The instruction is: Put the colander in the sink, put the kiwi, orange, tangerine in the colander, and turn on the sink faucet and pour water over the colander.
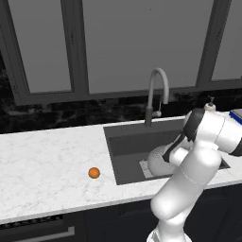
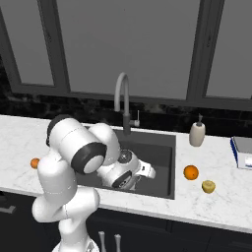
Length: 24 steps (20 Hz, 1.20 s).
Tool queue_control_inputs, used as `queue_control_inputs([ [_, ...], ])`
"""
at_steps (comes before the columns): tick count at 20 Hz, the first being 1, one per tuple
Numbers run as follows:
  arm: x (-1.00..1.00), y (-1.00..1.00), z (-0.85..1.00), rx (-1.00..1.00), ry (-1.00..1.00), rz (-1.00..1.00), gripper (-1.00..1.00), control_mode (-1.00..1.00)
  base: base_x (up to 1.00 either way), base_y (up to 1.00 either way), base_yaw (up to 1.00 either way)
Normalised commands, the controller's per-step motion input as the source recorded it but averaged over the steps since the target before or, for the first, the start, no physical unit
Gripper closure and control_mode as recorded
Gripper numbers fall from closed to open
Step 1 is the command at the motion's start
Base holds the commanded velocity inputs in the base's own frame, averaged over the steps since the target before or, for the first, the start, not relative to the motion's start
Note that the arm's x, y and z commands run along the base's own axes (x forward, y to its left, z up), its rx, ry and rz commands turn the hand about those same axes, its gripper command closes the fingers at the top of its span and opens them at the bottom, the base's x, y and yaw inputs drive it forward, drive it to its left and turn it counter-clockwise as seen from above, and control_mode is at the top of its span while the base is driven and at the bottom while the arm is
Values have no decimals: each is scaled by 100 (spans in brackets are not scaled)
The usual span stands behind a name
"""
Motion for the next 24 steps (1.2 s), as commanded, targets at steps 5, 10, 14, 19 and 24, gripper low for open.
queue_control_inputs([
  [5,45,6,-9,21,6,0,100,-100,0,0,0],
  [10,37,5,-11,14,0,0,-100,-100,0,0,0],
  [14,0,-2,1,0,-1,0,-100,-100,0,0,0],
  [19,-12,-15,1,-2,-7,0,-100,-100,0,0,0],
  [24,-19,-31,36,-13,-11,-3,-100,-100,0,0,0],
])
